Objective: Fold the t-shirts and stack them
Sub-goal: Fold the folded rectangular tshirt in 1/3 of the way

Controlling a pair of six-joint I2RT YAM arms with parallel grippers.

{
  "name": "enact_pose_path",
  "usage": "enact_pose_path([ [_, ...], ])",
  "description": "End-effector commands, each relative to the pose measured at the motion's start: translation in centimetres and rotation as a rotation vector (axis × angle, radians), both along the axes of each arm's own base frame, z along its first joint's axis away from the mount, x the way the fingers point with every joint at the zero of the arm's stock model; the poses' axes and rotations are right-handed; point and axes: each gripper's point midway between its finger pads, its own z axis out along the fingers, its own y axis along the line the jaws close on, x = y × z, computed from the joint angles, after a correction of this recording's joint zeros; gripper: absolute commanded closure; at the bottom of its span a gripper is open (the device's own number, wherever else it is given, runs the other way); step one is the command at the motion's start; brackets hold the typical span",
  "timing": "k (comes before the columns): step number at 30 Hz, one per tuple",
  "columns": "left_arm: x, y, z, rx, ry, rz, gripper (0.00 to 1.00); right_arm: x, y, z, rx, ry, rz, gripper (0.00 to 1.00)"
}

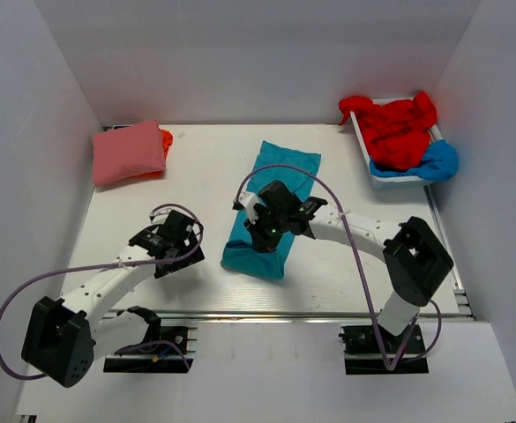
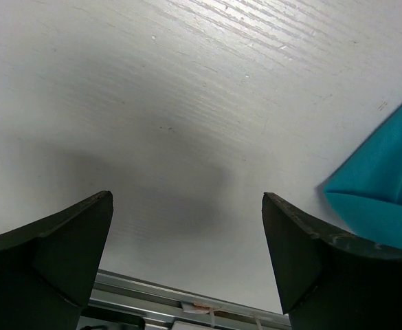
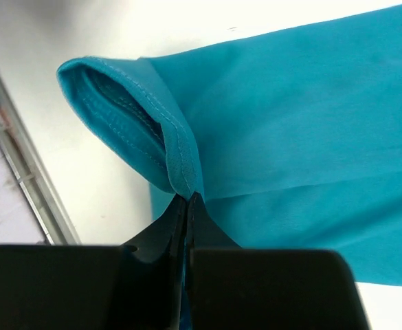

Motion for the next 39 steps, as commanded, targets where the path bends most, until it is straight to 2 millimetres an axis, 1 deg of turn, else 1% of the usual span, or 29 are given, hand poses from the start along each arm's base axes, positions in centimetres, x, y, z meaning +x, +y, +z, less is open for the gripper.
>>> enact_pose_path([
  [1,1.7,-0.9,1.0,-0.022,-0.035,-0.008,0.00,2.0,0.4,1.2,0.038,-0.010,-0.006,1.00],
  [2,1.8,-1.1,0.8,-0.023,-0.029,-0.021,0.00,2.8,0.0,1.1,0.037,-0.003,-0.024,1.00],
  [3,1.9,-1.2,0.6,-0.016,-0.014,-0.021,0.00,3.4,0.0,1.5,0.044,-0.021,-0.017,1.00],
  [4,2.3,-1.3,0.6,-0.013,-0.017,-0.029,0.00,3.7,-0.2,1.1,0.031,-0.010,-0.023,1.00],
  [5,2.3,-1.3,0.3,-0.007,-0.005,-0.029,0.00,4.7,-0.7,1.1,0.035,-0.011,-0.044,1.00],
  [6,2.4,-1.6,0.1,-0.009,0.010,-0.032,0.00,5.2,-0.5,1.5,0.039,-0.015,-0.045,1.00],
  [7,2.3,-1.5,-0.1,-0.001,0.019,-0.040,0.00,5.9,-0.9,1.6,0.040,-0.019,-0.060,1.00],
  [8,2.6,-1.6,0.3,-0.006,0.010,-0.040,0.00,6.7,-1.1,2.1,0.049,-0.028,-0.075,1.00],
  [9,2.8,-1.7,0.0,0.000,0.013,-0.050,0.00,7.3,-1.4,2.4,0.057,-0.033,-0.085,1.00],
  [11,2.9,-2.0,0.1,-0.014,0.006,-0.054,0.00,8.0,-1.4,2.8,0.066,-0.049,-0.085,1.00],
  [12,3.2,-2.1,0.2,-0.015,-0.004,-0.062,0.00,8.8,-1.9,3.1,0.071,-0.055,-0.099,1.00],
  [16,3.7,-2.3,0.8,-0.028,-0.040,-0.071,0.00,10.3,-2.2,3.7,0.087,-0.068,-0.091,1.00],
  [18,3.7,-2.3,0.8,-0.028,-0.041,-0.071,0.00,11.0,-2.7,3.2,0.083,-0.046,-0.096,1.00],
  [19,3.7,-2.3,0.8,-0.028,-0.041,-0.071,0.00,11.5,-2.6,3.7,0.094,-0.059,-0.096,1.00],
  [21,4.0,-2.5,1.2,-0.033,-0.050,-0.071,0.00,12.3,-2.8,3.8,0.095,-0.063,-0.103,1.00],
  [22,4.0,-2.5,1.2,-0.033,-0.050,-0.071,0.00,13.0,-3.3,4.1,0.098,-0.064,-0.121,1.00],
  [23,4.0,-2.5,0.9,-0.028,-0.041,-0.071,0.00,13.3,-3.2,4.4,0.109,-0.070,-0.118,1.00],
  [25,3.9,-2.4,0.7,-0.024,-0.031,-0.071,0.00,14.0,-3.7,4.1,0.108,-0.064,-0.128,1.00],
  [26,3.9,-2.4,0.7,-0.023,-0.031,-0.071,0.00,14.5,-3.6,4.5,0.113,-0.079,-0.128,1.00],
  [27,3.9,-2.4,0.7,-0.023,-0.031,-0.071,0.00,14.7,-3.7,3.9,0.104,-0.071,-0.136,1.00],
  [28,3.9,-2.4,0.4,-0.020,-0.023,-0.071,0.00,15.0,-3.9,4.0,0.109,-0.070,-0.136,1.00],
  [29,3.9,-2.4,0.4,-0.020,-0.023,-0.071,0.00,15.6,-4.1,4.2,0.114,-0.079,-0.142,1.00],
  [30,4.1,-2.5,0.3,-0.020,-0.024,-0.071,0.00,16.1,-4.3,4.1,0.115,-0.081,-0.150,1.00],
  [31,4.0,-2.6,0.3,-0.023,-0.020,-0.082,0.00,16.1,-4.1,4.2,0.125,-0.077,-0.131,1.00],
  [32,4.1,-2.7,0.1,-0.023,-0.018,-0.082,0.00,16.5,-4.4,4.4,0.129,-0.088,-0.135,1.00],
  [33,4.4,-2.8,0.4,-0.027,-0.027,-0.082,0.00,16.9,-4.4,4.6,0.129,-0.097,-0.138,1.00],
  [36,4.5,-2.9,0.2,-0.027,-0.027,-0.082,0.00,18.1,-4.5,5.1,0.148,-0.108,-0.142,1.00],
  [38,4.4,-3.0,0.0,-0.030,-0.013,-0.086,0.00,18.7,-4.6,4.5,0.146,-0.101,-0.145,1.00],
  [39,4.4,-3.0,-0.3,-0.026,-0.005,-0.086,0.00,19.2,-4.5,4.8,0.151,-0.111,-0.147,1.00],
])
